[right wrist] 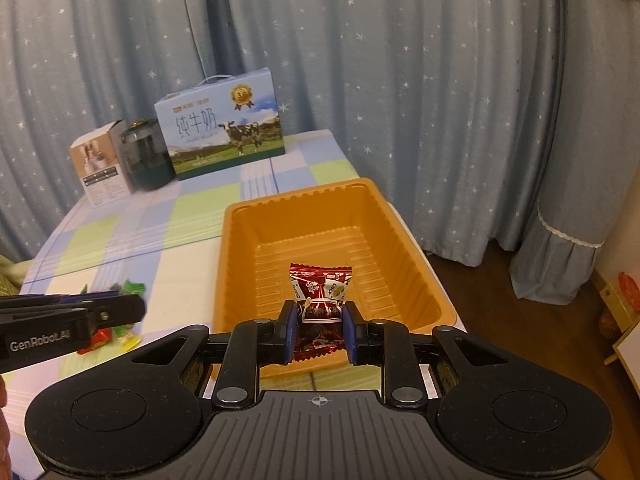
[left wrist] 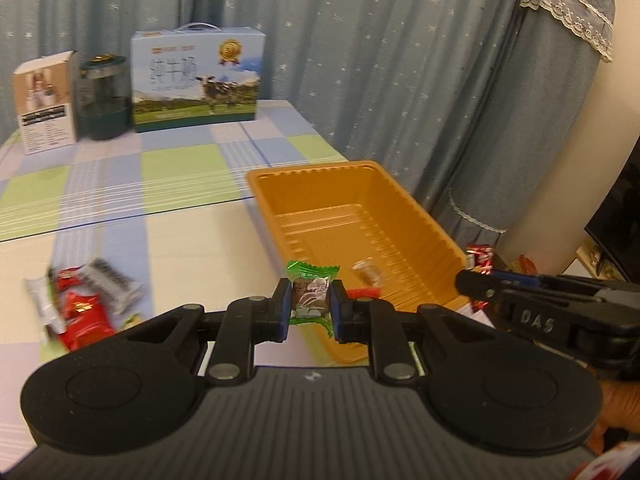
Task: Organize snacks
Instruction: 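Carry both snacks over the orange tray and open both tools to release them, then withdraw both tools from the tray back toward the remaining snacks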
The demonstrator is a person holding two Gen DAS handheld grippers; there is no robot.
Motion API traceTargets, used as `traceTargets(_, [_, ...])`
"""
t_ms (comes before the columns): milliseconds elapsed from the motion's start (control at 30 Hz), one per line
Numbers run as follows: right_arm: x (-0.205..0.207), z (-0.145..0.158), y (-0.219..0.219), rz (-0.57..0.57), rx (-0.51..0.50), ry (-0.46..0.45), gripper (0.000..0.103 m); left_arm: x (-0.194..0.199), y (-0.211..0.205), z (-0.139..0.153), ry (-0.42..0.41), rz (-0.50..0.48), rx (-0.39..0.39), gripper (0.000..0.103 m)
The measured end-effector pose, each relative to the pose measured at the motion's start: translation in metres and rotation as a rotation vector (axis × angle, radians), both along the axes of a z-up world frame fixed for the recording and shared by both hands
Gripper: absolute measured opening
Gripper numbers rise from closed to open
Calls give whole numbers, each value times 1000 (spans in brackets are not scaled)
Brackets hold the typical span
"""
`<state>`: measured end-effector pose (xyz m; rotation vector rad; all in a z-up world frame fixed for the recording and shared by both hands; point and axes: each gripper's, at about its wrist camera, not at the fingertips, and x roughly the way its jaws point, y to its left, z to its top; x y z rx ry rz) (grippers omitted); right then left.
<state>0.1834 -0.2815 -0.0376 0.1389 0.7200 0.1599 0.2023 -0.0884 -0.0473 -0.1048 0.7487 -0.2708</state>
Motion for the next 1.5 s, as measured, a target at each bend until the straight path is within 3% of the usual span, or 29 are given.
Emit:
traceTargets(200, [18, -9, -10, -13, -3, 15, 24, 23, -20, -8, 16, -28, -34, 18])
traceTargets(667, [45, -21, -30, -57, 0, 36, 24, 65, -52, -24, 29, -75, -18, 18])
traceTargets(733, [48, -21, -30, -58, 2, 37, 24, 69, -53, -26, 32, -69, -11, 30])
traceTargets(1100, [50, -18, -31, -55, 21, 33, 24, 52, -11, -23, 24, 17, 13, 42])
traceTargets(1400, [65, -10, -18, -2, 26, 6, 25, 26, 32, -15, 16, 99, -11, 46])
traceTargets(1433, [65, -9, -16, -5, 20, 1, 31, 25, 35, -13, 14, 103, -13, 47])
traceTargets(1467, [65, -7, -17, -10, 27, -3, 45, 23, 38, -11, 14, 108, -15, 47])
traceTargets(1500, [64, -6, -18, -19, 42, -9, 52, 21, 41, -10, 13, 111, -16, 48])
